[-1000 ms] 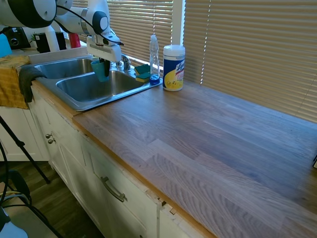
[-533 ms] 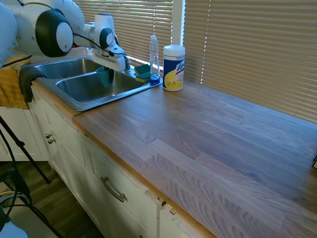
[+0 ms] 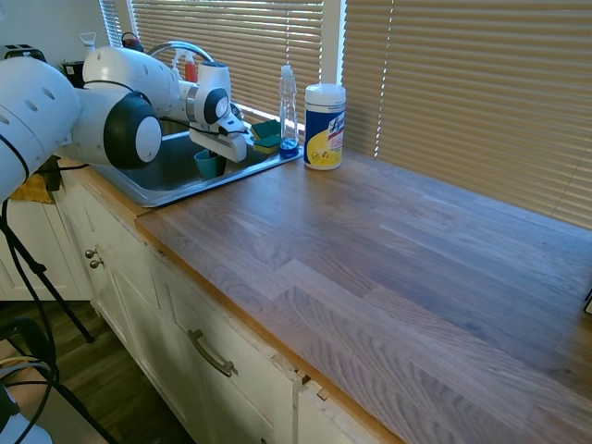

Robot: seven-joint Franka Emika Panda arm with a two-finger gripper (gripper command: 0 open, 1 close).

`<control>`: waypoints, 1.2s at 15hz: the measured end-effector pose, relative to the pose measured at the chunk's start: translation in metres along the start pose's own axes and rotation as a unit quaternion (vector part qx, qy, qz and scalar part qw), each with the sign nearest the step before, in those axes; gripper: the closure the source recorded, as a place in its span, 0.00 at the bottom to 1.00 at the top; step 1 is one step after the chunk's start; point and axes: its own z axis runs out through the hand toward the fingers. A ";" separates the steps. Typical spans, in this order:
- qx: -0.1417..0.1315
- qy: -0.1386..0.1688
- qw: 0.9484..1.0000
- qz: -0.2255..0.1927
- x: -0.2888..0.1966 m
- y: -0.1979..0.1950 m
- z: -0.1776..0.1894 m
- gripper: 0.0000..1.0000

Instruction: Put the mug in the sink

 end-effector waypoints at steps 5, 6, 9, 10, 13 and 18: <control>-0.015 -0.024 1.000 0.009 -0.002 0.008 0.030 0.00; -0.016 -0.028 0.999 0.010 -0.004 0.008 0.033 0.00; -0.017 -0.034 0.999 0.010 -0.006 0.008 0.034 0.00; -0.016 -0.033 0.999 0.010 -0.006 0.007 0.032 0.00; -0.013 -0.033 0.999 0.008 -0.006 0.005 0.024 0.00; -0.008 -0.031 0.999 0.007 -0.008 0.002 0.017 0.00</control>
